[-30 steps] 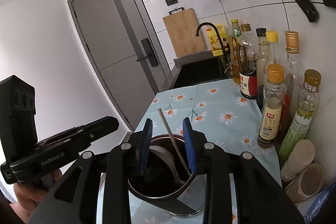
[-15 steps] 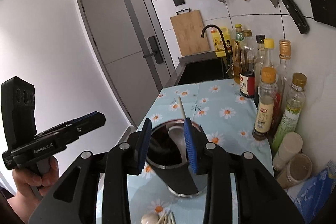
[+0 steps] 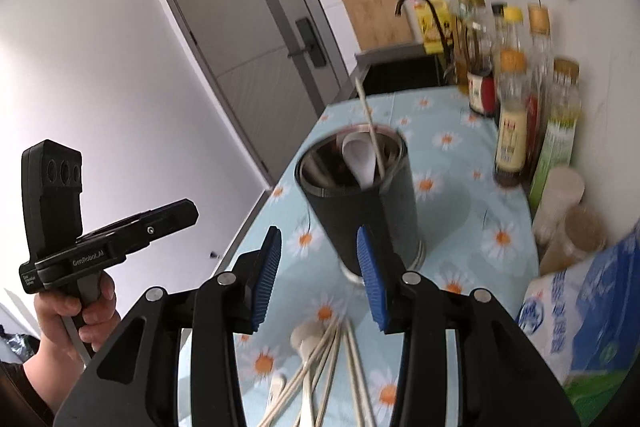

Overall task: Organize utensils
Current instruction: 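Open both tools to drop the spoon and chopstick into the holder, then lower both tools to the pile and grasp a spoon and a chopstick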

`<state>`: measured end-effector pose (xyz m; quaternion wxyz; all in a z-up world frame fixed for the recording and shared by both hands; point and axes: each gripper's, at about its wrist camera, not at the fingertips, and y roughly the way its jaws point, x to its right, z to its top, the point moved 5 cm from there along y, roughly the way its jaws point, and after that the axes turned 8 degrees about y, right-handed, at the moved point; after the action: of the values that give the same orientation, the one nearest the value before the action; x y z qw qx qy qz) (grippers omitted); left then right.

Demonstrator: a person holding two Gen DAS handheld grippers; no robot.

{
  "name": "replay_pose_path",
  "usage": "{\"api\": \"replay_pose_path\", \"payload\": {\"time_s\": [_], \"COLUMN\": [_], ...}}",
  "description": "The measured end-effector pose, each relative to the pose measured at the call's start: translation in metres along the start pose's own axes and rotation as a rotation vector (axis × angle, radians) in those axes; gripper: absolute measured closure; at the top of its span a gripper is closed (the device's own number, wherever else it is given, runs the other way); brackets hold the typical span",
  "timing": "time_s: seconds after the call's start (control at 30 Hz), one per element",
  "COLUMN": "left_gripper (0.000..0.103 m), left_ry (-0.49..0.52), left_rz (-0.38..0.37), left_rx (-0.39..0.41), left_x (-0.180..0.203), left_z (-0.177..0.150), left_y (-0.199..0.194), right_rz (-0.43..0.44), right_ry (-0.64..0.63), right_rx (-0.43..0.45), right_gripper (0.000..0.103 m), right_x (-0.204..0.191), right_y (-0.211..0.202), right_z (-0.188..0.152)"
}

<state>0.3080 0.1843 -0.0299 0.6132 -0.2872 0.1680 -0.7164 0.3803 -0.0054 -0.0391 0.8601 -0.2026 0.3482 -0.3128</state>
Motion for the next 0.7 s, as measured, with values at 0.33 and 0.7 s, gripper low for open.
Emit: {"api": "replay_pose_path", "payload": {"time_s": [0.33, 0.7], "left_gripper": [0.068, 0.068], "left_ry": [-0.113, -0.184], "left_rz": [-0.03, -0.056], "left_rx": [-0.139, -0.234], "left_x": [-0.015, -0.016], "left_z": [-0.075, -0.13], "left_y": [0.013, 0.029], "right_rz": [0.03, 0.139], "right_ry": [0.145, 0.357], "right_rx": [-0.157, -0.339], "right_gripper": [0.063, 0.063], "right_x": [0.026, 0.037], "right_y": [0.027, 0.066], "right_z": [-0.061, -0.101]}}
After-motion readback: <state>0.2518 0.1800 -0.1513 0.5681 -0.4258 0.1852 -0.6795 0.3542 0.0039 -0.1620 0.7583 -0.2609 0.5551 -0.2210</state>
